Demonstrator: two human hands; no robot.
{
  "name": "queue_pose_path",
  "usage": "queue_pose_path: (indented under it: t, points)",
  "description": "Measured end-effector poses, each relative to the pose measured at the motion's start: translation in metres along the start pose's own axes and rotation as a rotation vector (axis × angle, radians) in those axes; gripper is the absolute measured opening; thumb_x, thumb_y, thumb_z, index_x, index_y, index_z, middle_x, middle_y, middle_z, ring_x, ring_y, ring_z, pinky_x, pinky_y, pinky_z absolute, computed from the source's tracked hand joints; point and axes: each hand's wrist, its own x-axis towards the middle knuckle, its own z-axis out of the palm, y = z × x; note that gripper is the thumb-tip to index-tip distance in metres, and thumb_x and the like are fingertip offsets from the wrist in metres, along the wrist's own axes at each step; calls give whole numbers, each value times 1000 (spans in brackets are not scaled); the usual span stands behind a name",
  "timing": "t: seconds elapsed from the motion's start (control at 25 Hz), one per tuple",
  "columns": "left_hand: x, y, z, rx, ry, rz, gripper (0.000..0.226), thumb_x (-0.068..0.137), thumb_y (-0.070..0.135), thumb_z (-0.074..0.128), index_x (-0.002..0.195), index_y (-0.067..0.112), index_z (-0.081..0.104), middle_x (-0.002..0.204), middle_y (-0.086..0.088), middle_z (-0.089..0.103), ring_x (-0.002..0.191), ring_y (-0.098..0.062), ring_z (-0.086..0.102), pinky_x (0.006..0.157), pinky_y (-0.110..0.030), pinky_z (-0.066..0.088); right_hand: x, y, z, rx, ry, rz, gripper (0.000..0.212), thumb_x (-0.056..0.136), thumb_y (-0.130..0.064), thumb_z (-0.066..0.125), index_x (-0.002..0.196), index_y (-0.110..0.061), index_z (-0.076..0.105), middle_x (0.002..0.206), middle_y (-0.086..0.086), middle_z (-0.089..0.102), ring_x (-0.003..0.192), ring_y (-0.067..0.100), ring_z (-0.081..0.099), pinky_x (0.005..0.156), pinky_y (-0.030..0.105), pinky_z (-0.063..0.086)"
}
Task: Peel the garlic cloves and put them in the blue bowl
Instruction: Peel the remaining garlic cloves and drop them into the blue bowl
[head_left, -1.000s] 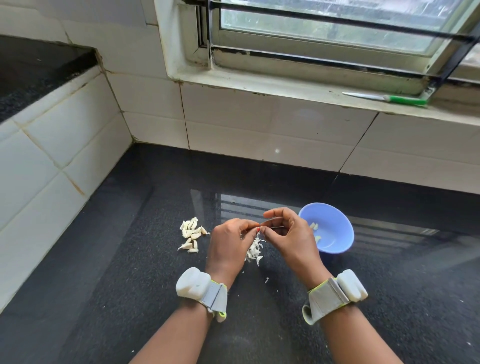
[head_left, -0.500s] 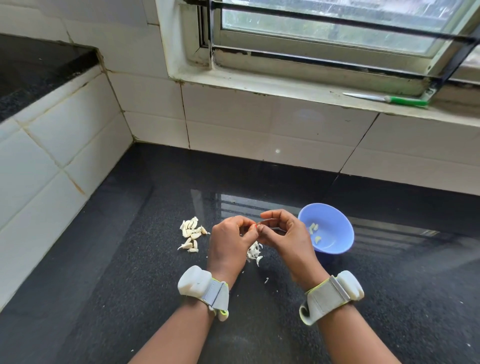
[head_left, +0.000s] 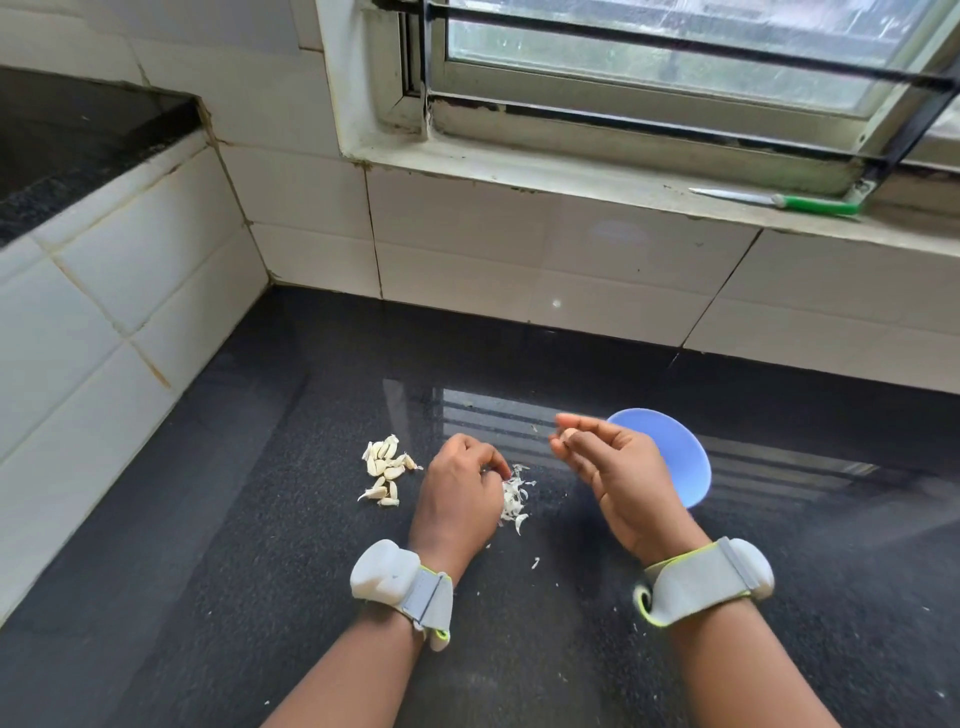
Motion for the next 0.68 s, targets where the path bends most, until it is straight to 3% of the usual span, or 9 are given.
queue_pose_path:
  t: [0.12,0.28,0.44,0.56,0.68]
  points:
    - [-1,-2,2,17,1,1,13,87,19,52,84,19,65,92,3,57,86,-15,54,80,-31,44,5,-13,-25,-179,135,-118,17,89,7,60,97,-5,70,74,2,70,69,7,68,69,15,54]
    - [-2,-4,5,33,14,30,11,90,23,51,90,21,62,92,6,56,87,-13,53,76,-27,41,9,-23,-56,-641,370,-267,25,82,-1,66,90,-24,69,72,-6,64,70,11,62,71,26,48]
    - [-1,-7,6,38,38,34,10,92,21,52,94,21,61,94,7,57,88,-12,54,78,-27,43,12,-17,-68,-940,312,-206,25,81,-2,67,95,-22,63,75,-10,67,76,7,63,67,17,42]
    - [-1,-10,5,13,63,32,7,90,20,56,93,21,62,91,8,59,86,-11,57,78,-28,46,15,-12,-72,-997,320,-192,26,82,2,63,96,-20,62,79,-9,67,73,5,60,59,3,38]
    - [-1,-15,3,-31,98,10,8,90,18,58,96,22,61,90,10,60,82,-8,58,76,-29,49,14,-15,-68,-948,385,-217,19,86,-3,63,97,-20,63,85,-4,66,79,12,61,66,13,39]
